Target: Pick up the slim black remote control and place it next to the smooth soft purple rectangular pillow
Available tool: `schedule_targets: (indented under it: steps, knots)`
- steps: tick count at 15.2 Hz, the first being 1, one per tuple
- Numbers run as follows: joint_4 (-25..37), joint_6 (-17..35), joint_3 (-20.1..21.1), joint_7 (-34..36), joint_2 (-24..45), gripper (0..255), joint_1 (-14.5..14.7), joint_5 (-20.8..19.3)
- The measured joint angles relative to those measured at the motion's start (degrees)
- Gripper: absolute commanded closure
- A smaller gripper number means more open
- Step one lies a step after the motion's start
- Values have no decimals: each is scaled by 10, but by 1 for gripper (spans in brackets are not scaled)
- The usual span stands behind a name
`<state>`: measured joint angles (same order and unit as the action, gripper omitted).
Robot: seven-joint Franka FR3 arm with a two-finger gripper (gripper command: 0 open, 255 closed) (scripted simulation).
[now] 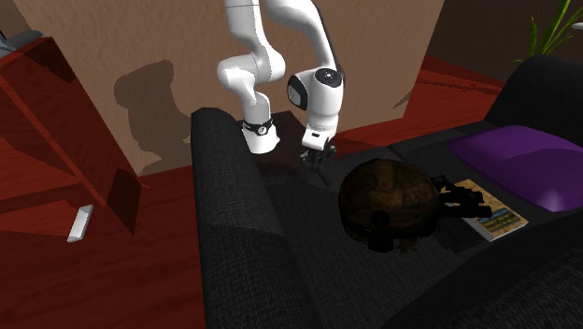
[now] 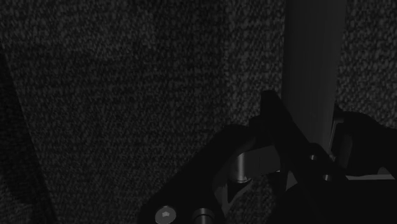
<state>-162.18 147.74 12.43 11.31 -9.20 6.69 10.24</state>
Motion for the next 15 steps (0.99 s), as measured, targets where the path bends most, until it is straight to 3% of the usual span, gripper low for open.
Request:
schedule_targets:
  steps: [15]
  knots:
    - [30, -162, -10, 3, -132, 255, 4, 1]
